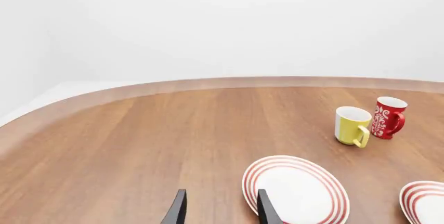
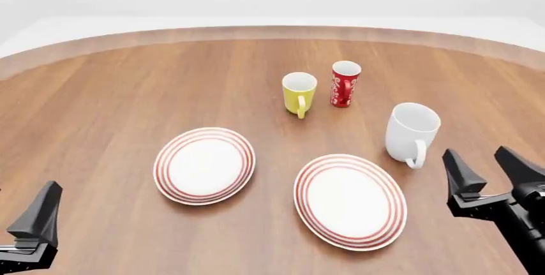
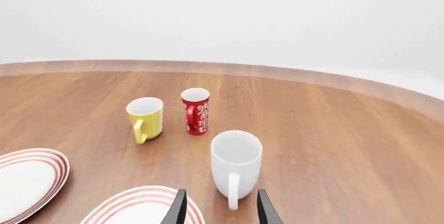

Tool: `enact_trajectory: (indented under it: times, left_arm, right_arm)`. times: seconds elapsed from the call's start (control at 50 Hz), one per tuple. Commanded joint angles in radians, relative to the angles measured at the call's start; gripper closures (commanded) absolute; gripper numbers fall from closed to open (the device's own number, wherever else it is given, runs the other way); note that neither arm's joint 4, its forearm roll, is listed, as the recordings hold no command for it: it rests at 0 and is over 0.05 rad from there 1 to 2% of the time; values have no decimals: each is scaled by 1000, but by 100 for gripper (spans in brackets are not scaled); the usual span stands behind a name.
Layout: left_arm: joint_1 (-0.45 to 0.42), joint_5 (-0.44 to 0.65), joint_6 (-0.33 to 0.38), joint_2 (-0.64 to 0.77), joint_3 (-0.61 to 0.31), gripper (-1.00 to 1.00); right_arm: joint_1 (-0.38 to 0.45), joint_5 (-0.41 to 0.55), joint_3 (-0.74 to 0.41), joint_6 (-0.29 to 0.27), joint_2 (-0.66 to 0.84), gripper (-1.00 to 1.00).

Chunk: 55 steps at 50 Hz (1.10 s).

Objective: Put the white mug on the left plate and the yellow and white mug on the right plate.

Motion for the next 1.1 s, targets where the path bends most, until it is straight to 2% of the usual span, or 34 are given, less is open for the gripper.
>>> enact_trajectory:
  times: [0.02, 0.32, 0.48, 0.5, 0.54, 0.76, 0.9, 0.92, 1.1]
  left_arm:
    - [0, 0, 0, 0, 0, -100]
    - [0, 0, 0, 0, 0, -100]
    - [0, 0, 0, 0, 0, -100]
    - [0, 0, 0, 0, 0, -100]
    - [0, 0, 0, 0, 0, -100]
    - [0, 0, 0, 0, 0, -100]
    - [0, 0, 0, 0, 0, -100]
    - [0, 0, 0, 0, 0, -100]
    - [0, 0, 0, 0, 0, -100]
  right_arm:
    - [0, -170, -9, 2, 197, -100]
    - [-2, -319, -37, -3, 406, -100]
    - [-2, -342, -47, -1, 447, -100]
    - [-8, -372, -68, -1, 512, -100]
    - [-9, -389, -70, -1, 536, -100]
    - [-19, -442, -94, -1, 632, -100]
    - [-19, -445, -95, -1, 636, -100]
    - [-21, -470, -110, -3, 687, -100]
    - [-21, -473, -110, -3, 690, -100]
